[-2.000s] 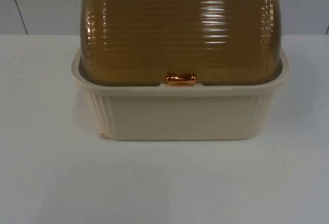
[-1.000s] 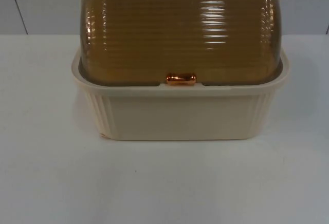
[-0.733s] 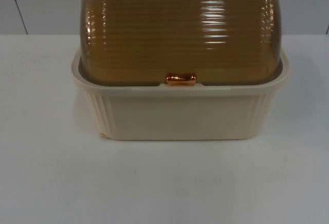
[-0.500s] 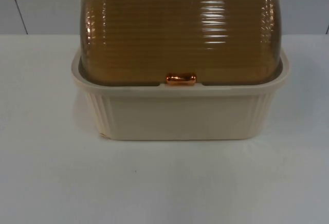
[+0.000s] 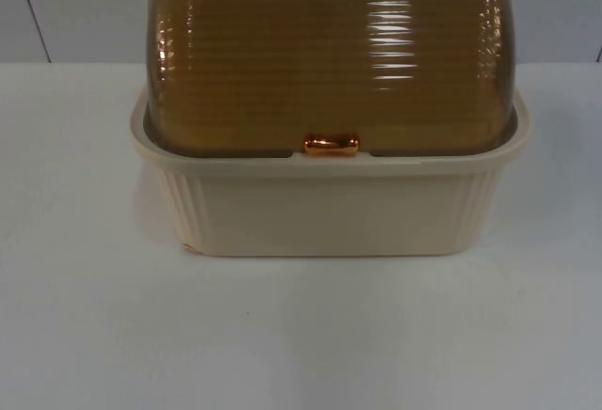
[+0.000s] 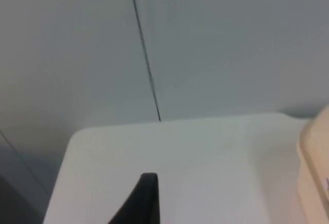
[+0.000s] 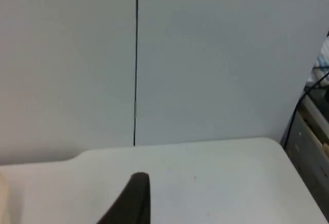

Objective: Open the box lid with the left hand, place the block into the box with the right hand, then close the box lid with the left hand.

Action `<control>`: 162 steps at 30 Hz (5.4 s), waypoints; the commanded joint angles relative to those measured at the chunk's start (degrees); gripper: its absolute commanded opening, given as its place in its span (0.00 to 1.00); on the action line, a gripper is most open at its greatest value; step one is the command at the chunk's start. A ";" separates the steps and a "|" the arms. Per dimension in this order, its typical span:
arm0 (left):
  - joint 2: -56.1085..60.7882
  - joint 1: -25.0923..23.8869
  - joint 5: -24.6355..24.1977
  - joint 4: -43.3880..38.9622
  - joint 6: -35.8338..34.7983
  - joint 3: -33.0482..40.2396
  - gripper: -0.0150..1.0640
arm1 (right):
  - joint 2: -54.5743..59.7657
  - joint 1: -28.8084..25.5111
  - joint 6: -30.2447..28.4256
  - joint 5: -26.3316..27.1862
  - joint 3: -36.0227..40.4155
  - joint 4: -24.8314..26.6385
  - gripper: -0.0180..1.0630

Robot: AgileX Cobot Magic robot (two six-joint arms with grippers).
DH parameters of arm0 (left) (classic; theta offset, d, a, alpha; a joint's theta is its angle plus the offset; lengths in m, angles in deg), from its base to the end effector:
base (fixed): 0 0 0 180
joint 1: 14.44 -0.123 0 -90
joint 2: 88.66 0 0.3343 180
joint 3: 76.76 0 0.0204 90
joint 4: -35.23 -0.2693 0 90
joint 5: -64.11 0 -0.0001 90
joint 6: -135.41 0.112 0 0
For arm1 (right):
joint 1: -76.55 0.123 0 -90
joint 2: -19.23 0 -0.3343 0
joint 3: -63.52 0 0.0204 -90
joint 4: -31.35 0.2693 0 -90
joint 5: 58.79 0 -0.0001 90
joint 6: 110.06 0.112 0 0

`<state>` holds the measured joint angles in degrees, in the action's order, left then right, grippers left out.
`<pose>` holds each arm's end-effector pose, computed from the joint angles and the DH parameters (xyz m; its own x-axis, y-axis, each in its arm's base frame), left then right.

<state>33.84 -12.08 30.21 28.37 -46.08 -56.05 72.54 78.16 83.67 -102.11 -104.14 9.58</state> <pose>0.1836 -0.0001 0.4381 -0.3735 0.0887 -0.9234 0.0068 0.9956 0.0929 0.1416 -0.0246 0.4892 -0.2990 -0.0501 -0.9529 0.2035 0.9723 -0.1150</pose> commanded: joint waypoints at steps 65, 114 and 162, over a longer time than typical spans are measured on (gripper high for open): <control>-44.38 55.63 2.16 -93.09 -44.15 8.93 0.71 | 1.96 0.24 -1.39 1.13 -0.22 -2.38 0.99; -51.41 49.69 6.34 -78.76 -37.28 5.38 0.01 | 1.96 0.24 -0.89 -0.18 -0.22 -1.51 0.99; -53.09 51.51 7.15 -73.65 -21.13 2.42 0.01 | 1.96 0.24 -0.46 -0.63 -0.22 -1.50 0.99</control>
<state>-19.01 39.53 36.97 -45.17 -67.33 -53.22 74.47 78.16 82.71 -102.39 -104.14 7.91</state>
